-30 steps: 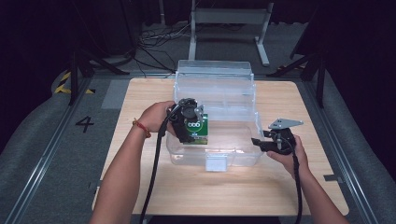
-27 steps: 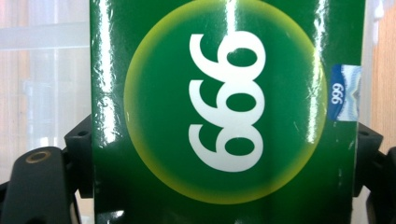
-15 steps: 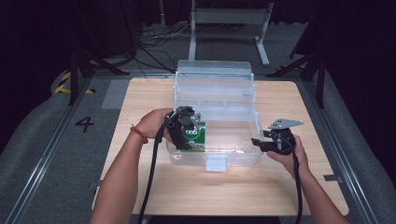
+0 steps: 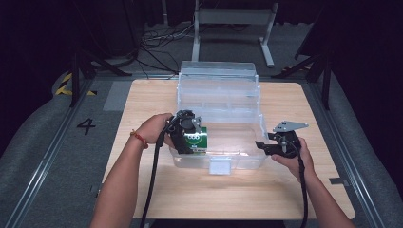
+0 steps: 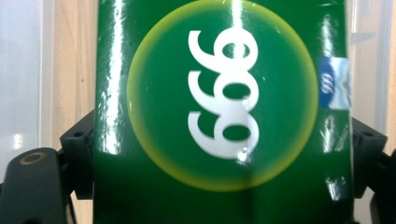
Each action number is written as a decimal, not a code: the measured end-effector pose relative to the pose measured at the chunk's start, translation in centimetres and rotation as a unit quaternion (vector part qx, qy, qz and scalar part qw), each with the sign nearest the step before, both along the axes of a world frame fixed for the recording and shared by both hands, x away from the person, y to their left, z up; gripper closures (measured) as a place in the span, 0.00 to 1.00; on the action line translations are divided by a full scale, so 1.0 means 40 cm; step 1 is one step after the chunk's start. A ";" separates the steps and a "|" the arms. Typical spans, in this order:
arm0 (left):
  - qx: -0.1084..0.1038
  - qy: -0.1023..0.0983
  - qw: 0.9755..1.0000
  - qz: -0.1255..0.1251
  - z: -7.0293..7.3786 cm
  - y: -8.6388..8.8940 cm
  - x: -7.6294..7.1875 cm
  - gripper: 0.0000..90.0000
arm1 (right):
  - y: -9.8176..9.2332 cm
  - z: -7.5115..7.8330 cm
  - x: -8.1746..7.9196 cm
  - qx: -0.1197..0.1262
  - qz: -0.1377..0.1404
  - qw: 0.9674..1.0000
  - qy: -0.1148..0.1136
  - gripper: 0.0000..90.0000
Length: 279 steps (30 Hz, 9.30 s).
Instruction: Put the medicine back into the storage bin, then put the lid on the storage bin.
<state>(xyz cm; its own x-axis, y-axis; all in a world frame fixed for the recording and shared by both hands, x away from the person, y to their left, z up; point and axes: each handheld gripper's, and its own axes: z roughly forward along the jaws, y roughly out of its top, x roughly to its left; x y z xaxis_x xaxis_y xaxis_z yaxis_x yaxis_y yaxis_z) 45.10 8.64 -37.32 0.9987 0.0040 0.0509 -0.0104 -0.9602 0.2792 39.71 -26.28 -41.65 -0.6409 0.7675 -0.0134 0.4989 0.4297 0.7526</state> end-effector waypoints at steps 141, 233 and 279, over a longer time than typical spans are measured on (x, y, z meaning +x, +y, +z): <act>-0.212 0.014 0.961 0.175 -0.089 0.085 -0.206 0.81 | 0.157 0.295 0.327 -0.086 0.275 0.957 -0.022 0.99; -0.206 -0.005 0.965 0.162 -0.089 0.079 -0.214 0.79 | 0.130 0.291 0.056 -0.056 0.295 0.949 -0.097 1.00; -0.221 -0.033 0.959 0.172 -0.087 0.074 -0.237 0.70 | 0.124 0.263 -0.005 -0.060 0.315 0.940 -0.112 1.00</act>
